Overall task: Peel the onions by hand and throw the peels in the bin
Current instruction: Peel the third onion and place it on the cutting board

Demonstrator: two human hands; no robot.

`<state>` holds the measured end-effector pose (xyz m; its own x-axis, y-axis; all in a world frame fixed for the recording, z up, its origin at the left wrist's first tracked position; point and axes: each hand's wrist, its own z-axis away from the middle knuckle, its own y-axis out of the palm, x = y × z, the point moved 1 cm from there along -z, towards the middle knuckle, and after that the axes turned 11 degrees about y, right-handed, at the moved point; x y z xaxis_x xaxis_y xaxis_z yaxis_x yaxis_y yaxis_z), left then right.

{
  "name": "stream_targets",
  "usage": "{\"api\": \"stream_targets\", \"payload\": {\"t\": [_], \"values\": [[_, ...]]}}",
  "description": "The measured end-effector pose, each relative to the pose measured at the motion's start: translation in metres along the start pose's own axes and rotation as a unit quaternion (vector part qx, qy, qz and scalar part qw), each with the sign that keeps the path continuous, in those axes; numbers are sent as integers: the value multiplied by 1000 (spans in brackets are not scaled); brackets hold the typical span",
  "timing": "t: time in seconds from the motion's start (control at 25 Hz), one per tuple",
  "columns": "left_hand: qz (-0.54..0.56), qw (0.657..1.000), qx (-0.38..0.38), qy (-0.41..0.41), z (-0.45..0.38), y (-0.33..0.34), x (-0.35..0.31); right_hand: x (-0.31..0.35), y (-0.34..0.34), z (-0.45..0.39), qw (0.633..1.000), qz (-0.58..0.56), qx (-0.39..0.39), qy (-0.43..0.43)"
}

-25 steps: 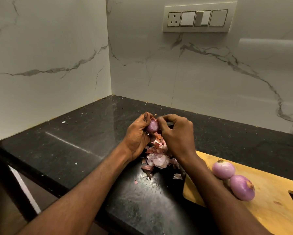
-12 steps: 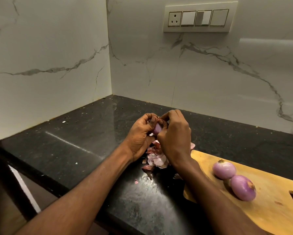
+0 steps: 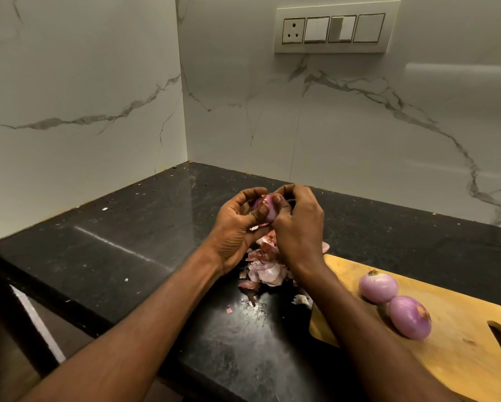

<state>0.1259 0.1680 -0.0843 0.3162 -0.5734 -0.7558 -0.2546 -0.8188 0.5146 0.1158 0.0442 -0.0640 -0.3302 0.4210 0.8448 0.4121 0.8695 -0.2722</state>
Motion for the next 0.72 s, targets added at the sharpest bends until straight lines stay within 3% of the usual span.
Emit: {"api": "stream_targets", "payload": {"t": [0.24, 0.48, 0.72], "values": [[27, 1000, -5, 10, -2, -2, -1, -3, -8, -3, 990, -128, 41, 36], [-21, 999, 13, 39, 2, 2, 1, 6, -3, 5, 995, 35, -47, -80], [-19, 999, 36, 35, 1, 1, 5, 7, -6, -1, 998, -29, -53, 19]]}}
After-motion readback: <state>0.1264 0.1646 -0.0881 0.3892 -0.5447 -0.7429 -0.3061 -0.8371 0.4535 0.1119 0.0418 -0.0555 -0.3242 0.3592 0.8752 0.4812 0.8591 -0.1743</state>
